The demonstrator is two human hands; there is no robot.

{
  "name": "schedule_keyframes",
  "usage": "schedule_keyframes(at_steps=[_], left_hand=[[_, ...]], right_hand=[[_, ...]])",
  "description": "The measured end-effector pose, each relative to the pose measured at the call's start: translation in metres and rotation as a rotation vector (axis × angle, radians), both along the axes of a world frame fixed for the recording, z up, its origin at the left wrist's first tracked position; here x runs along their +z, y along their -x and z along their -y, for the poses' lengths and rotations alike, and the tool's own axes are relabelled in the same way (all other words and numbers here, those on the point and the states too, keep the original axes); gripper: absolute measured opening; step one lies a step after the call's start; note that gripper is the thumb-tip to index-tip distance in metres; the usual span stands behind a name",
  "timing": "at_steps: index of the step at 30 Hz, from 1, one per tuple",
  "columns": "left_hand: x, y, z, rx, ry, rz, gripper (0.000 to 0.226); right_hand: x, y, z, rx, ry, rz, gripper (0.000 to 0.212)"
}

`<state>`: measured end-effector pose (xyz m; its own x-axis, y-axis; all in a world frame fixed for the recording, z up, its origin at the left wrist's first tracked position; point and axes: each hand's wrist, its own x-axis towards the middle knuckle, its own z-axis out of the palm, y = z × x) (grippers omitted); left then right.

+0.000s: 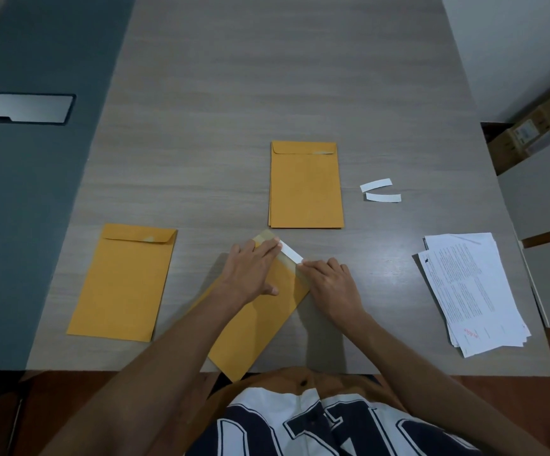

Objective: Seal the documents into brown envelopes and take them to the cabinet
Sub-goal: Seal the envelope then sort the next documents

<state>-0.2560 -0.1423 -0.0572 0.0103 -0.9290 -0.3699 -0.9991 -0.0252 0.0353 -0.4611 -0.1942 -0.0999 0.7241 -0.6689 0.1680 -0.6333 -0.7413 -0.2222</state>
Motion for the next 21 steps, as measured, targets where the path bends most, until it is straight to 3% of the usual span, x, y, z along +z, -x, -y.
schedule_keyframes(at_steps=[11, 21], left_hand=[[0.006, 0.008, 0.007, 0.116, -0.019, -0.126, 0.101], [0.018, 0.026, 0.008, 0.16, 0.008, -0.069, 0.088]], right_hand=[[0.006, -0.004, -0.001, 0.02, -0.001, -0.046, 0.037], [0.011, 0.019, 0.005, -0.012, -0.041, -0.012, 0.029]])
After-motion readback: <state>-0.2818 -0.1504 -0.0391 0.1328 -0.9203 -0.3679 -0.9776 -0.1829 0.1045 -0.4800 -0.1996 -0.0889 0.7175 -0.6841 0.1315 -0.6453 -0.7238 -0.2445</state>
